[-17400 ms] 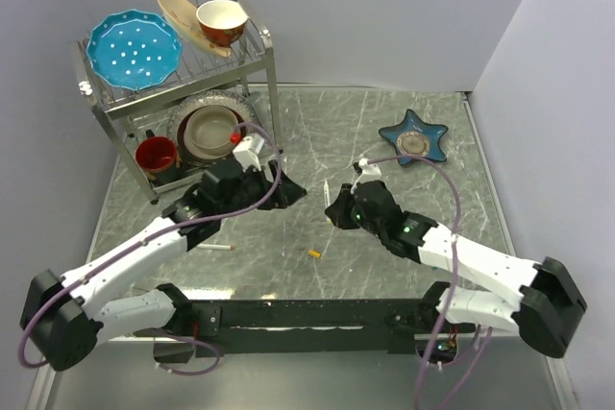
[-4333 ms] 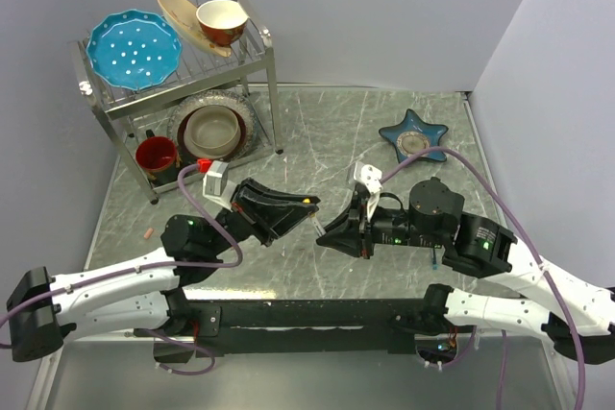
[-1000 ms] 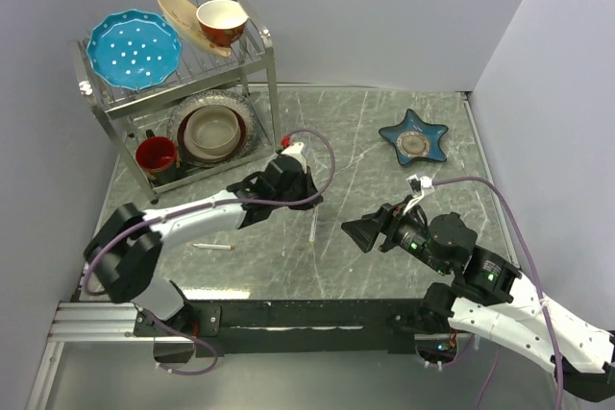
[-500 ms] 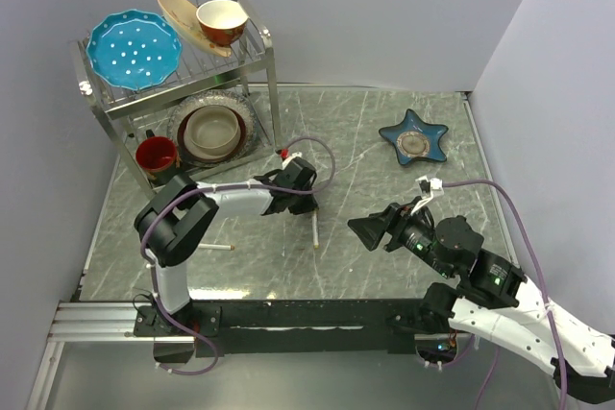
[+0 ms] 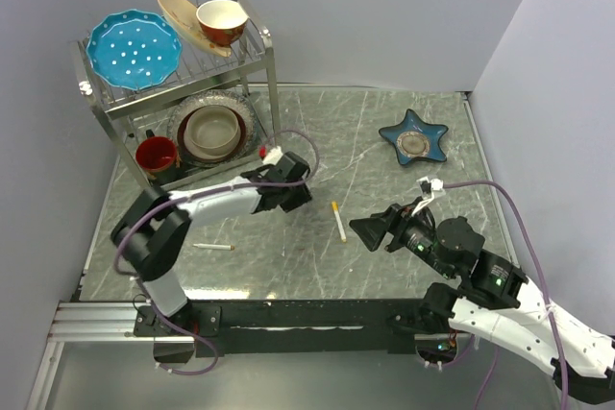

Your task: Insert the pens into the pen caps

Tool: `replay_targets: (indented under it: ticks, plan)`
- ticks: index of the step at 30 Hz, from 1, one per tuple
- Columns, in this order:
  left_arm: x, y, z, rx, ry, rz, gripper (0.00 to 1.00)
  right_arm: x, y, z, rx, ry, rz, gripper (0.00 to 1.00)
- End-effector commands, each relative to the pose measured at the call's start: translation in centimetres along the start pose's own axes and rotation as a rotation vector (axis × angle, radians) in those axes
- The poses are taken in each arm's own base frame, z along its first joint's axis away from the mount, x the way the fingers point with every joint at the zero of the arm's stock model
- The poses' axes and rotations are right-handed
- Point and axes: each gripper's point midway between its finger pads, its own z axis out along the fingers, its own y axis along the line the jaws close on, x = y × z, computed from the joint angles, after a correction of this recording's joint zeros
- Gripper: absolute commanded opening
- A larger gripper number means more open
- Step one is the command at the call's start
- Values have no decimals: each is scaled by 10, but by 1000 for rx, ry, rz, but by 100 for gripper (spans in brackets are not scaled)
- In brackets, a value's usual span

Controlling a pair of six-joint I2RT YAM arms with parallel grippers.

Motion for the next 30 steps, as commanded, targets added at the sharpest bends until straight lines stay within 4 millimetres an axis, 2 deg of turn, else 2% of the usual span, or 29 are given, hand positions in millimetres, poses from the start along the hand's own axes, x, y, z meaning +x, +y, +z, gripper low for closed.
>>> replay_targets:
  ticks: [1, 3, 4, 5, 6, 7, 9, 10, 12, 13, 15, 16, 17, 18, 21, 26, 30]
  plan:
    - [-51, 13, -47, -106, -167, -242, 40, -15, 7, 2, -6, -39, -19, 83]
    - [-57, 35, -55, -187, -200, -319, 37, -14, 7, 3, -15, -44, -22, 83]
    - [-57, 60, -59, -279, -194, -332, 37, -13, 6, 3, -18, -44, -24, 83]
    - [-59, 71, -62, -321, -199, -346, 37, -12, 5, 3, -20, -48, -24, 83]
    - [-61, 82, -65, -359, -212, -372, 39, -9, 3, 4, -17, -46, -27, 83]
    - [-58, 107, -72, -449, -207, -383, 42, -8, 2, 5, -14, -43, -35, 83]
    - [-61, 123, -84, -484, -245, -429, 52, -7, 3, 7, -16, -40, -43, 83]
    - [-56, 138, -88, -513, -250, -443, 55, -6, 3, 8, -14, -33, -48, 83]
    - [-58, 142, -103, -470, -277, -504, 62, -4, 4, 11, -16, -23, -53, 83]
    - [-51, 157, -105, -489, -278, -521, 63, -3, 4, 13, -15, -16, -53, 83]
    - [-53, 163, -119, -441, -306, -622, 62, 0, 6, 16, -30, -11, -50, 82]
    - [-45, 177, -119, -455, -305, -646, 62, 2, 7, 18, -31, -2, -49, 82]
    - [-47, 177, -124, -417, -323, -703, 62, 2, 7, 19, -34, 0, -49, 82]
    - [-43, 193, -124, -443, -332, -727, 62, 3, 8, 19, -37, 3, -46, 82]
    - [-44, 215, -128, -456, -369, -808, 61, 2, 10, 21, -39, 6, -39, 82]
    - [-60, 232, -135, -512, -402, -812, 63, 2, 12, 24, -44, 6, -37, 82]
    - [-57, 240, -136, -587, -364, -831, 63, 8, 9, 27, -33, 21, -28, 81]
